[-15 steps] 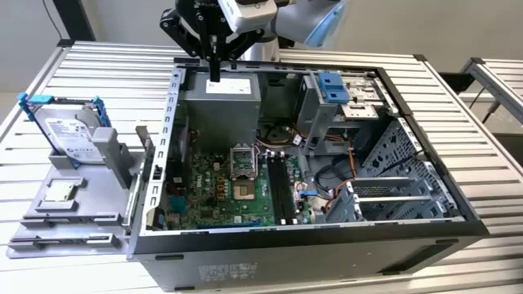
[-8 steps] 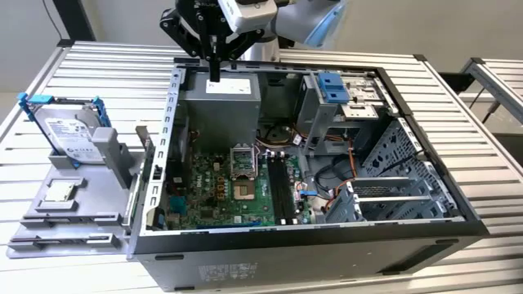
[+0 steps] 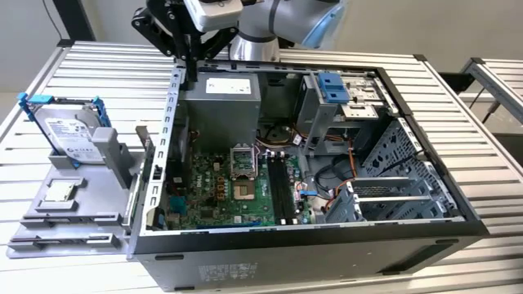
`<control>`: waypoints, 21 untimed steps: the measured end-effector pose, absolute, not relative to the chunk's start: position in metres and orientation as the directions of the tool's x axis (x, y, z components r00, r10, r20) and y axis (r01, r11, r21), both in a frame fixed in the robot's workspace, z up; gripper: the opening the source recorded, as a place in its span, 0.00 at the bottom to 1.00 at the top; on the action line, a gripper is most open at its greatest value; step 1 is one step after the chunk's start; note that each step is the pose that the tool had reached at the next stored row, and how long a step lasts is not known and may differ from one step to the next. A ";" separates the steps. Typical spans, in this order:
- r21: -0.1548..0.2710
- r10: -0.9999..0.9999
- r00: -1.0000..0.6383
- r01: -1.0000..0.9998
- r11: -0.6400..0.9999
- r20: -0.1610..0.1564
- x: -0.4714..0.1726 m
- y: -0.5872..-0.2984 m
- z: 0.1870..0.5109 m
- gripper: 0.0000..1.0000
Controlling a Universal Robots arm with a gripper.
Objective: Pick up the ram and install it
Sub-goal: 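Reach for the ram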
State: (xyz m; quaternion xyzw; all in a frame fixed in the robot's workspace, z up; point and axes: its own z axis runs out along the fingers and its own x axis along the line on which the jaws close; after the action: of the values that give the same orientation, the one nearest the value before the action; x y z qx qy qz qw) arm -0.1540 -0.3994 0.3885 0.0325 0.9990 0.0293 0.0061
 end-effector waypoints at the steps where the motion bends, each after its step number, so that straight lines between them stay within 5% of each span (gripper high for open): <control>1: 0.059 0.065 -0.998 0.065 0.996 -0.010 -0.159 -0.399 0.389 0.00; 21: 0.062 0.065 -0.998 0.064 0.996 -0.012 -0.249 -0.409 0.388 0.00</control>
State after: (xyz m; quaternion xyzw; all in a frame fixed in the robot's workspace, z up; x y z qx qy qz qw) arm -0.2492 -0.4093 0.3885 0.0325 0.9990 0.0309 0.0072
